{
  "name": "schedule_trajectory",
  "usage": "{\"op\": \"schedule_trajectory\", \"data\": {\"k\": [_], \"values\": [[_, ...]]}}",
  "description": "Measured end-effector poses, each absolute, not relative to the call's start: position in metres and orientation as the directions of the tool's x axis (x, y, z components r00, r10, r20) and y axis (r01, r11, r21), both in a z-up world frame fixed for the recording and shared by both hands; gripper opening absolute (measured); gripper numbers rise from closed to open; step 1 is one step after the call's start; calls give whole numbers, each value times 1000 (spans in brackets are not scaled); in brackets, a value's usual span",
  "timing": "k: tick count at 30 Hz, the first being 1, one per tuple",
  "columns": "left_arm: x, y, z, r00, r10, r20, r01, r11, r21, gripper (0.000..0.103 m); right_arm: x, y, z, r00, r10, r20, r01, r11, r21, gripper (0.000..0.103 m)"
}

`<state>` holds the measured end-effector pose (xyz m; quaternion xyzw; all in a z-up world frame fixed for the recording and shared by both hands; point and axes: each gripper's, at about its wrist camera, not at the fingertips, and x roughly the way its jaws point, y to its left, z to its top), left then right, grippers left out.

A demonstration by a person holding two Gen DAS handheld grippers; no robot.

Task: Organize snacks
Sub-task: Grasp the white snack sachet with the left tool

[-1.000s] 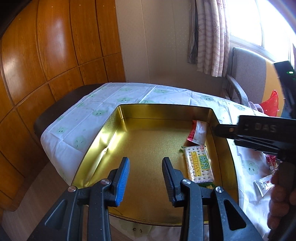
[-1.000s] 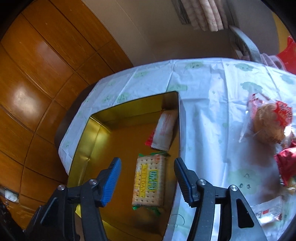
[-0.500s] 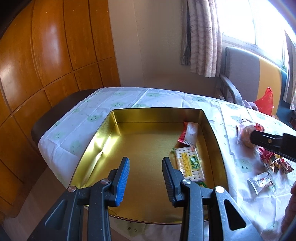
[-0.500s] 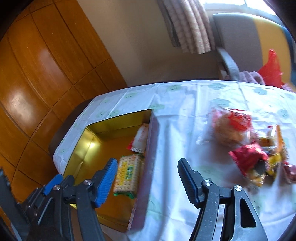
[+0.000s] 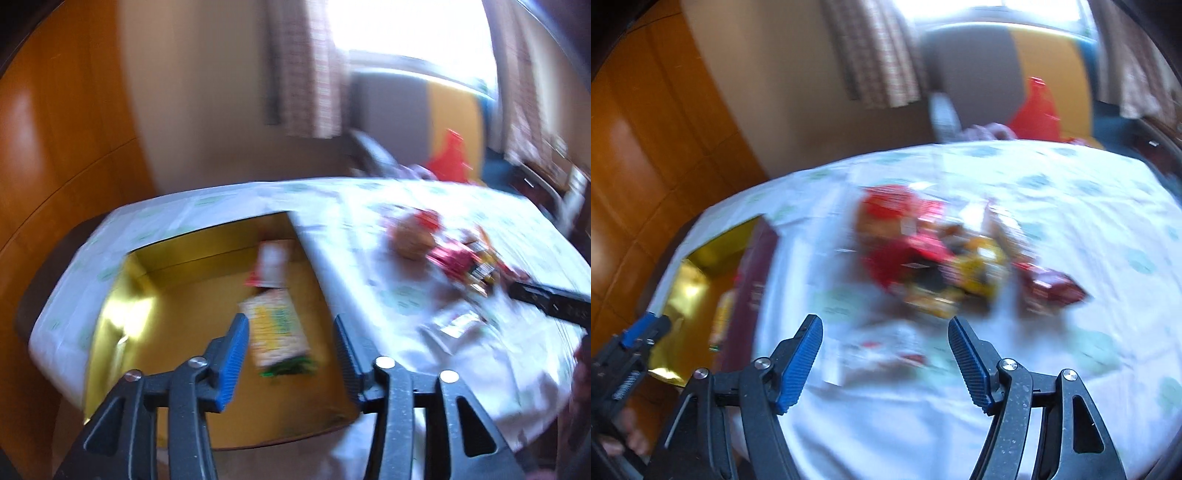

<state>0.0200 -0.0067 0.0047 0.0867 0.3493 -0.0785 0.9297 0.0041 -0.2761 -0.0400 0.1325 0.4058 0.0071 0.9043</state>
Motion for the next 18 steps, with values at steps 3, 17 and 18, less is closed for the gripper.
{"op": "schedule_trajectory", "data": {"k": [3, 17, 18], "values": [[21, -40, -1, 689, -191, -699, 370, 923, 112, 58, -9, -307, -52, 652, 76, -755, 177, 952, 249, 71], [49, -159, -55, 454, -299, -839, 724, 673, 152, 66, -34, -354, -63, 654, 37, -756, 272, 920, 280, 76], [50, -162, -60, 448, -299, -843, 729, 668, 151, 66, -35, -356, -63, 652, 36, -757, 277, 918, 282, 76]]}}
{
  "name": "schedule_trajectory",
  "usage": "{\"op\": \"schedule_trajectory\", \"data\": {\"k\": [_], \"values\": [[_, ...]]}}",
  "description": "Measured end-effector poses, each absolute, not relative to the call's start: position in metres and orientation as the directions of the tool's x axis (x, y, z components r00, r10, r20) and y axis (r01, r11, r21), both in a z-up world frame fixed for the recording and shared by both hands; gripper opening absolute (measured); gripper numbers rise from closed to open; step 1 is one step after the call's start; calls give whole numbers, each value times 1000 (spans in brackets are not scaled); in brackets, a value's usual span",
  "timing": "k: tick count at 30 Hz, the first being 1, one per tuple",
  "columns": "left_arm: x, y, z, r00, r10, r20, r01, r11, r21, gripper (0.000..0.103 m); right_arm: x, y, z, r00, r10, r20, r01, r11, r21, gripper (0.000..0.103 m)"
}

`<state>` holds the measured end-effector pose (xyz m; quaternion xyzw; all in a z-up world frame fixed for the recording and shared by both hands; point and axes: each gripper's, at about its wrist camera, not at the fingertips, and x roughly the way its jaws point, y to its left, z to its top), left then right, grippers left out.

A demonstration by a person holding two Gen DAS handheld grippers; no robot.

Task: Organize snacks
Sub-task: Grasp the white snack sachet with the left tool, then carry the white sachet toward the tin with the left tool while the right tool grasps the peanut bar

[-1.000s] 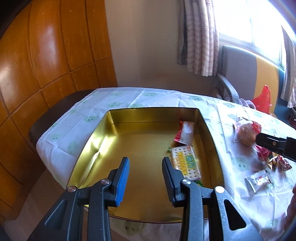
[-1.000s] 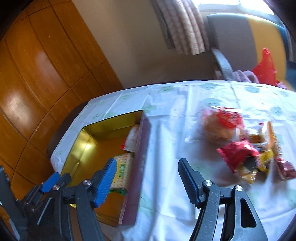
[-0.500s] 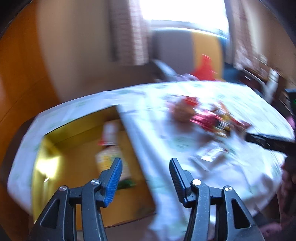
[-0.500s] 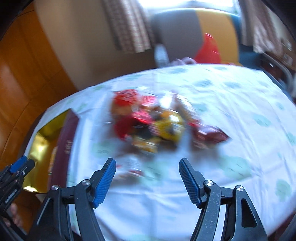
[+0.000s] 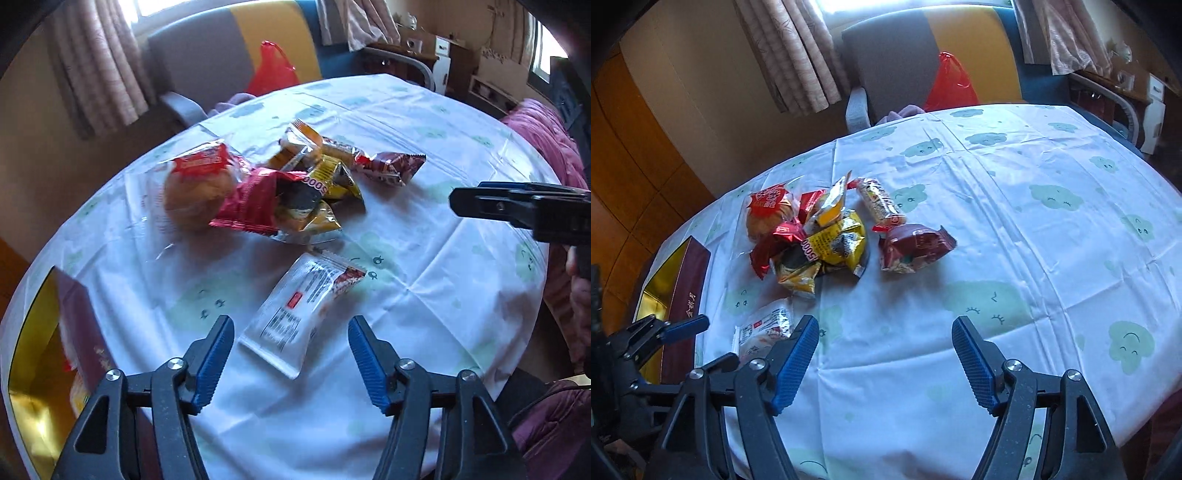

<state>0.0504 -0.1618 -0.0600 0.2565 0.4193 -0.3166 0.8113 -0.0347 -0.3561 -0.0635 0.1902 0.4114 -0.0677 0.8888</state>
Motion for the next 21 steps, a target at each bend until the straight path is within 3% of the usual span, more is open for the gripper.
{"op": "schedule_trajectory", "data": {"k": [5, 7, 9, 21], "values": [[73, -175, -78, 397, -292, -870, 722, 684, 100, 66, -36, -369, -71, 640, 30, -767, 309, 905, 293, 76], [78, -172, -83, 363, -321, -874, 717, 696, 42, 48, -36, -372, -73, 636, 29, -771, 318, 901, 296, 76], [76, -169, -82, 374, -344, -861, 705, 709, 23, 38, -35, -375, -76, 634, 28, -772, 324, 898, 298, 76], [26, -123, -85, 470, -345, -812, 610, 792, 17, 36, 1, -386, -75, 656, 77, -751, 337, 860, 383, 76]]}}
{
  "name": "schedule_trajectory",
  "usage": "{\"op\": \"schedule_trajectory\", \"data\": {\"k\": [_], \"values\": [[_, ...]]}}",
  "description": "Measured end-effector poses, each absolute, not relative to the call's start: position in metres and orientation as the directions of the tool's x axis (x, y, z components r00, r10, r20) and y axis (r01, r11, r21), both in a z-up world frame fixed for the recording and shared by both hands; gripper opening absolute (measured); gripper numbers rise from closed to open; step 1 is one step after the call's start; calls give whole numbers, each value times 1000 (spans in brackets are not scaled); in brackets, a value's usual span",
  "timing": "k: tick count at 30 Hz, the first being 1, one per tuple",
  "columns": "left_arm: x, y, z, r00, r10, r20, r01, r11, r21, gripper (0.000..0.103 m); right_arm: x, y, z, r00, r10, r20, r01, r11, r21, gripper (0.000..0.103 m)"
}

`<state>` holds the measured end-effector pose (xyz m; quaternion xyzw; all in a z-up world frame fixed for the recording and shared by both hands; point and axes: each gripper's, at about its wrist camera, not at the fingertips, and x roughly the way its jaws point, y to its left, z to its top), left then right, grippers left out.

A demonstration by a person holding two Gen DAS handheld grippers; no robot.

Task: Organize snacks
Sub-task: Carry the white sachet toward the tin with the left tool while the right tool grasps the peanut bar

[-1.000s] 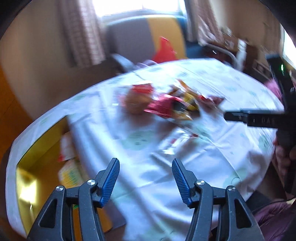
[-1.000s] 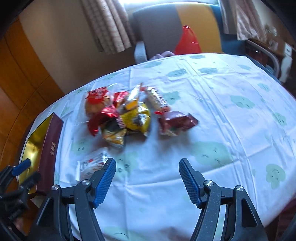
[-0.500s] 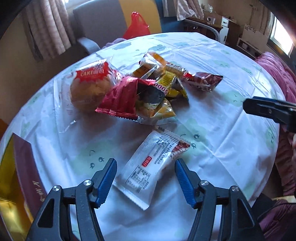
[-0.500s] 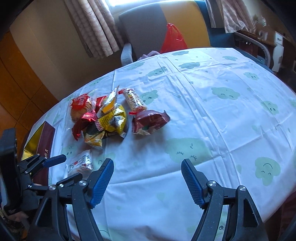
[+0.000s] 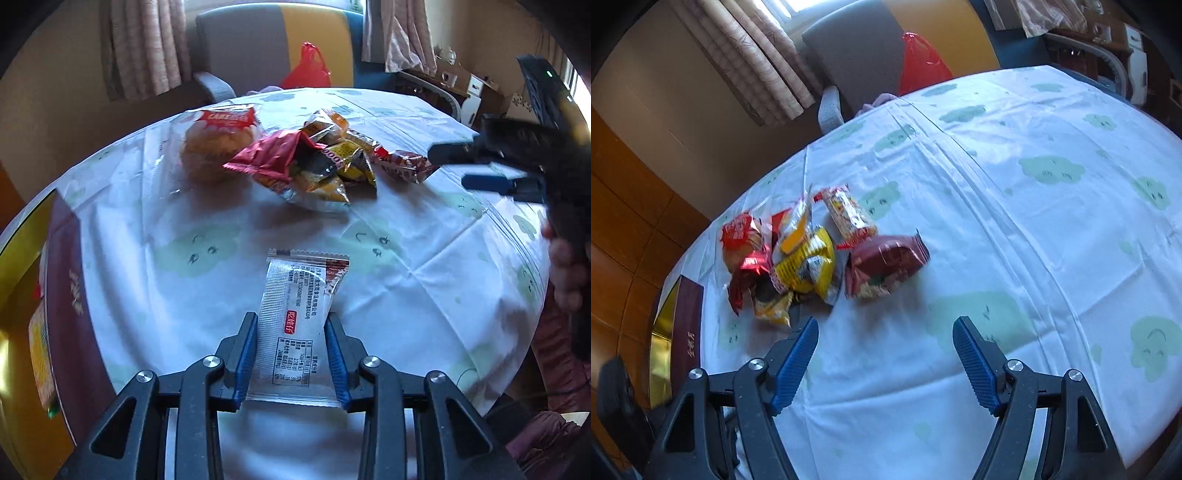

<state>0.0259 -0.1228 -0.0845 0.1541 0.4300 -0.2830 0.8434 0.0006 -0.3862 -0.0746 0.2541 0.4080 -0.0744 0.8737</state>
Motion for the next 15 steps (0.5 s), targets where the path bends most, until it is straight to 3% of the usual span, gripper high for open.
{"op": "schedule_trajectory", "data": {"k": [2, 7, 9, 15], "values": [[24, -118, -84, 476, -349, -807, 599, 801, 7, 36, 12, -384, -66, 666, 43, -744, 314, 889, 333, 75], [25, -118, -87, 480, -353, -803, 584, 812, -8, 36, 51, -381, -55, 659, 10, -752, 240, 945, 223, 52], [26, -120, -88, 478, -358, -802, 582, 813, -16, 36, 70, -380, -57, 641, 9, -767, 209, 960, 186, 48], [27, -119, -88, 481, -365, -797, 578, 816, -25, 36, 123, -371, -71, 568, 15, -823, 110, 989, 94, 46]]}}
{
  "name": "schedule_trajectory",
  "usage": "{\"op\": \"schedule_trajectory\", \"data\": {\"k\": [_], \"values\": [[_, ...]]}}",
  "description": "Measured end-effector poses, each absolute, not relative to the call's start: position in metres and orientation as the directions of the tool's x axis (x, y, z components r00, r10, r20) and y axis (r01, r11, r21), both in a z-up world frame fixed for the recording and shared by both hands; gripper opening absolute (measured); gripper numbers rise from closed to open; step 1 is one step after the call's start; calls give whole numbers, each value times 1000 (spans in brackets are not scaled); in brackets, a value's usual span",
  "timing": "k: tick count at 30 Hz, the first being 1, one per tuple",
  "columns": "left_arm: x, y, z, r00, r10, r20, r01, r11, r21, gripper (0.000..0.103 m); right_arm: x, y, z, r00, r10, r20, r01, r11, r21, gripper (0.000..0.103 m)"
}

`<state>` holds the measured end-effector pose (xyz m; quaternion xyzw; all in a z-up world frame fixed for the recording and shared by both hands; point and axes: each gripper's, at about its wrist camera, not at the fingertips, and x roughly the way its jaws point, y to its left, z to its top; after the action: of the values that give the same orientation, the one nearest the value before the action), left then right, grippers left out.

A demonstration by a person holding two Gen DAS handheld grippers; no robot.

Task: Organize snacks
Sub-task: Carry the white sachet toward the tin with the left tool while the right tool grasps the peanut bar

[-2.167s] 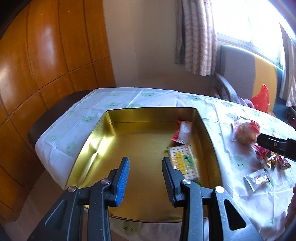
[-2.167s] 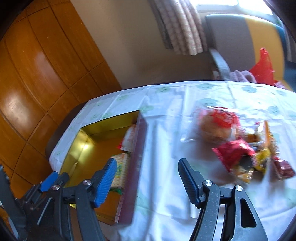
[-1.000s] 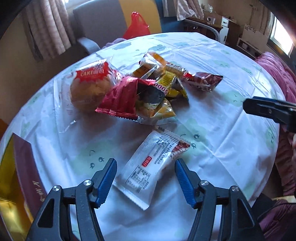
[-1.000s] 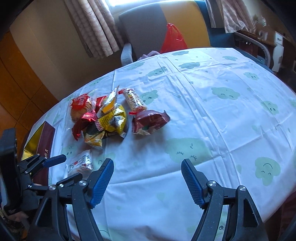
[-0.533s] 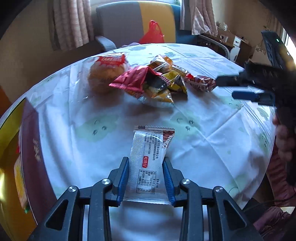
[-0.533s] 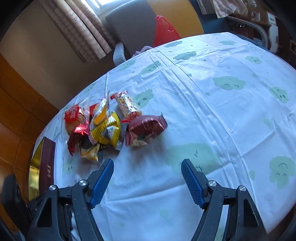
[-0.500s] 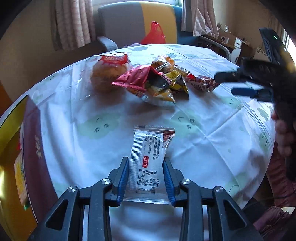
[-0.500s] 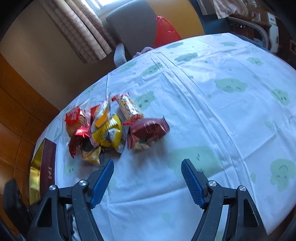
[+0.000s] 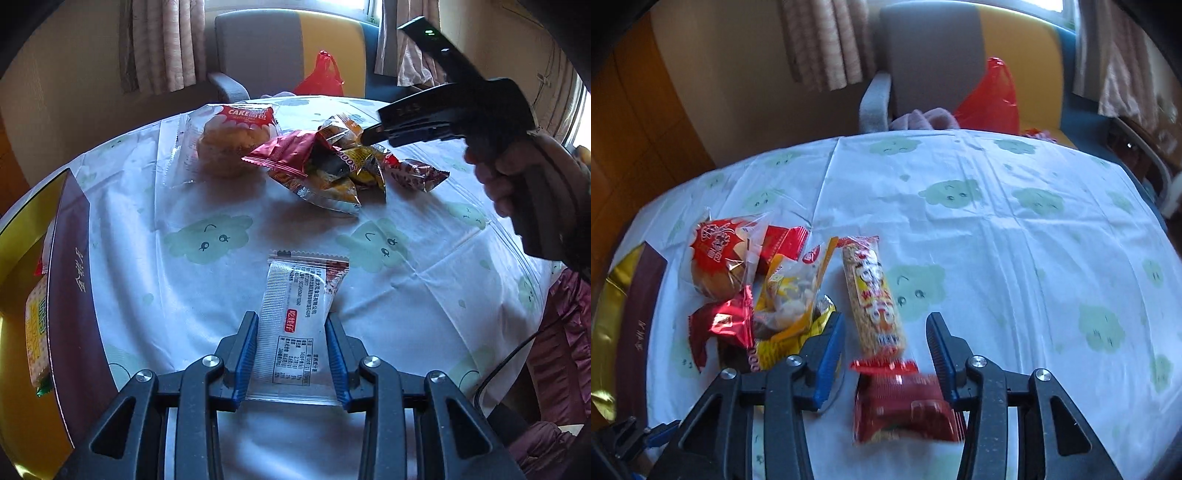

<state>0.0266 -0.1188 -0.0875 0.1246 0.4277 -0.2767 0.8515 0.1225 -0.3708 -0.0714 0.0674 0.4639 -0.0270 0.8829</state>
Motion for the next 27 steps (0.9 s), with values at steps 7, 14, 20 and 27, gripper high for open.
{"op": "schedule_trajectory", "data": {"k": [7, 14, 20, 27], "values": [[27, -117, -88, 483, -368, -795, 574, 818, -30, 36, 150, -360, -92, 515, -23, -857, 45, 999, 1, 28], [26, -117, -89, 486, -367, -793, 573, 819, -28, 36, 118, -401, -44, 651, -37, -758, 215, 967, 137, 28], [26, -117, -87, 490, -366, -791, 566, 824, -30, 36, 61, -375, -25, 666, 141, -732, 75, 964, 254, 28], [27, -107, -69, 505, -401, -764, 552, 831, -71, 35, 6, -316, -73, 562, 165, -811, -18, 982, 187, 28]]}}
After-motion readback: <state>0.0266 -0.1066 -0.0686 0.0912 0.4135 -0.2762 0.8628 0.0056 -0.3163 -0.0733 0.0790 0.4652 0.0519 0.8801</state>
